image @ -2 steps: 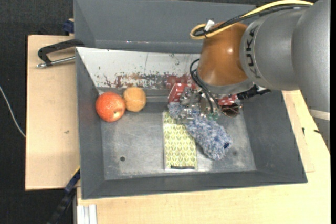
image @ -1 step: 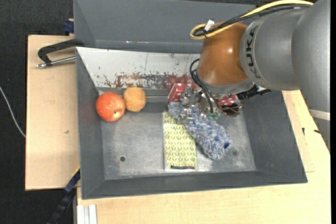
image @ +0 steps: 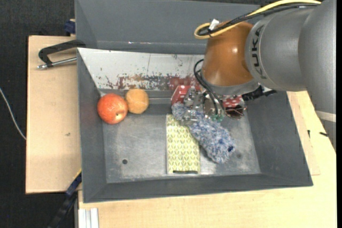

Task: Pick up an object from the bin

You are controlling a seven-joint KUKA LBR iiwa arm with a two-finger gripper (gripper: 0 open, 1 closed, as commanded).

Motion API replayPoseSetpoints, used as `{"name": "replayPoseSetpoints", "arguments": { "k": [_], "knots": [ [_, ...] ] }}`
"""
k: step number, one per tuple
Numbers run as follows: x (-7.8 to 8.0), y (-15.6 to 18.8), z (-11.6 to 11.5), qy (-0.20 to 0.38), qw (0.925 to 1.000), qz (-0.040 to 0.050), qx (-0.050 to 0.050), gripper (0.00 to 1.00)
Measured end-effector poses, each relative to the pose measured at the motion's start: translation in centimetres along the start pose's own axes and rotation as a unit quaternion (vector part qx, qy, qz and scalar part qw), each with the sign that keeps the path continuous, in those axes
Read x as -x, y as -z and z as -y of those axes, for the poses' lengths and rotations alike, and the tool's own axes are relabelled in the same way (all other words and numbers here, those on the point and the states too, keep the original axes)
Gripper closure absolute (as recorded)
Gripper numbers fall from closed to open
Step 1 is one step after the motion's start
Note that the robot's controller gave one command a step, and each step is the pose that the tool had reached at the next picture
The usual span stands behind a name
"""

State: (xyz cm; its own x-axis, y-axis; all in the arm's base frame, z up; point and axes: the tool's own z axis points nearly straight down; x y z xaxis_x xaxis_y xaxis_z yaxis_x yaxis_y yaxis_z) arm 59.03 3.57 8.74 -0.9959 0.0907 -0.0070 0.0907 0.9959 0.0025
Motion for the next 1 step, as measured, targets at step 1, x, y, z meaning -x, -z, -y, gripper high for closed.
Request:
{"name": "replayPoseSetpoints", "arguments": {
  "k": [1],
  "knots": [
    [0.0, 0.88, -0.01, 0.0, 1.0, -0.0003, 0.0, 1.0]
  ]
}}
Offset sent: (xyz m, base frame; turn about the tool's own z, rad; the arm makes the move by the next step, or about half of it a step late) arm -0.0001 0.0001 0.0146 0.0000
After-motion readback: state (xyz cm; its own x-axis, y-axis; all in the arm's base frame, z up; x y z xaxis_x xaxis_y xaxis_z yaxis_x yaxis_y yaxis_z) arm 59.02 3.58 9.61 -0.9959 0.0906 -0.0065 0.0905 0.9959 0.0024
